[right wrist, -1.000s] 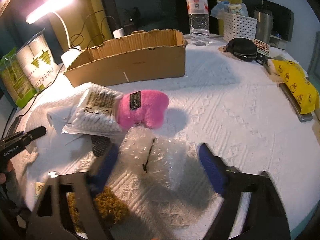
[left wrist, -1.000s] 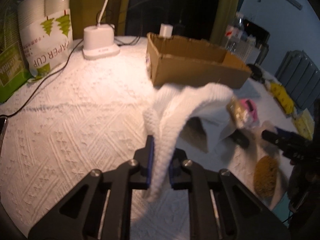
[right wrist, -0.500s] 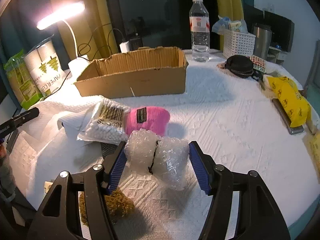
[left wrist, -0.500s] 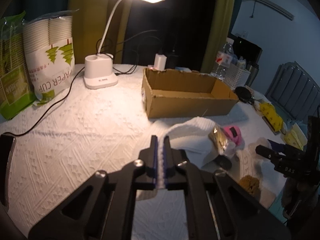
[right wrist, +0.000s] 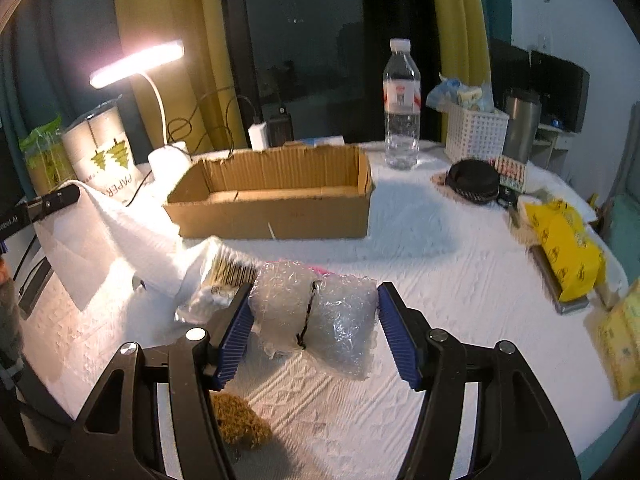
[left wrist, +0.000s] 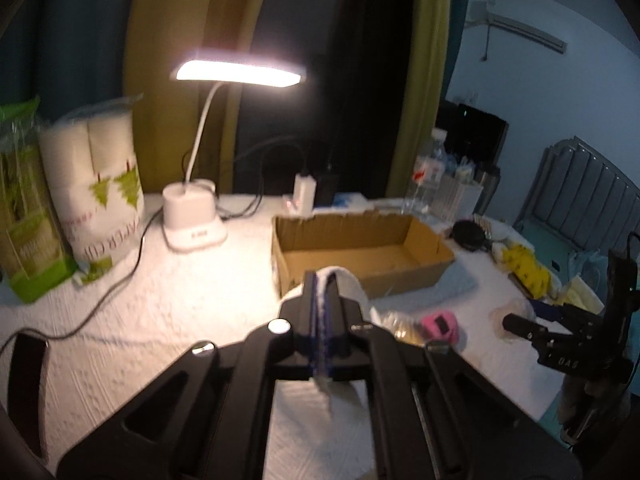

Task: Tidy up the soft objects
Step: 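Lift the towel and bubble wrap and carry both toward the cardboard box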

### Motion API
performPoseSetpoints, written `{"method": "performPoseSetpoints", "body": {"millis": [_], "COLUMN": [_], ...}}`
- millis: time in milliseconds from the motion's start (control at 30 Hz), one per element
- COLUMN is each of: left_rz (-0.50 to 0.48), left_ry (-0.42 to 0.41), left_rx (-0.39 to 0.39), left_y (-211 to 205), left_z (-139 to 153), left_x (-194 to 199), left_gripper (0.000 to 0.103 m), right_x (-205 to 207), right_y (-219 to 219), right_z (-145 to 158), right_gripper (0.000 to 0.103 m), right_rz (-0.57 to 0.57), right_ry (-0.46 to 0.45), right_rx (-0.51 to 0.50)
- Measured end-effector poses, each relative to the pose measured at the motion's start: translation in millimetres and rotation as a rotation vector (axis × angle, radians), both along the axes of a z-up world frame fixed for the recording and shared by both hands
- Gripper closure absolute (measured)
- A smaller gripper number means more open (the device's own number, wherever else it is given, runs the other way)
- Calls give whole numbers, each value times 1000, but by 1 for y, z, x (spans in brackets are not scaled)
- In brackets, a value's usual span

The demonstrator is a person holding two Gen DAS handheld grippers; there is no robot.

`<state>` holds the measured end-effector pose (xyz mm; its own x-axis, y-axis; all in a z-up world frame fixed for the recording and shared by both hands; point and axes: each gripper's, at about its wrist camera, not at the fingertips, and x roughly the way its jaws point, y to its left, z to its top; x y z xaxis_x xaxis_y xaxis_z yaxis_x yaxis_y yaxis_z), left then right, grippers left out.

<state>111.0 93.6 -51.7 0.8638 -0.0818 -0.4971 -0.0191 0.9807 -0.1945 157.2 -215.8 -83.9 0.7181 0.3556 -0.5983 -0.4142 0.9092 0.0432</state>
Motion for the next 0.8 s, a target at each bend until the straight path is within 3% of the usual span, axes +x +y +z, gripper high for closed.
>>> {"method": "performPoseSetpoints", "body": {"millis": [433, 800], "left_rz": [-29, -71], "left_ry": [-98, -113], "left_rx": [22, 20], "left_y": [-13, -43], "left_z": [49, 61], "left_x": [26, 68], "left_gripper": [101, 101], "right_x": [22, 61], "right_y": [9, 7], "right_z": [37, 56], "right_gripper": [38, 38], "right_rz": [41, 72], "right_ry": [-90, -141], "right_rx": [6, 9]}}
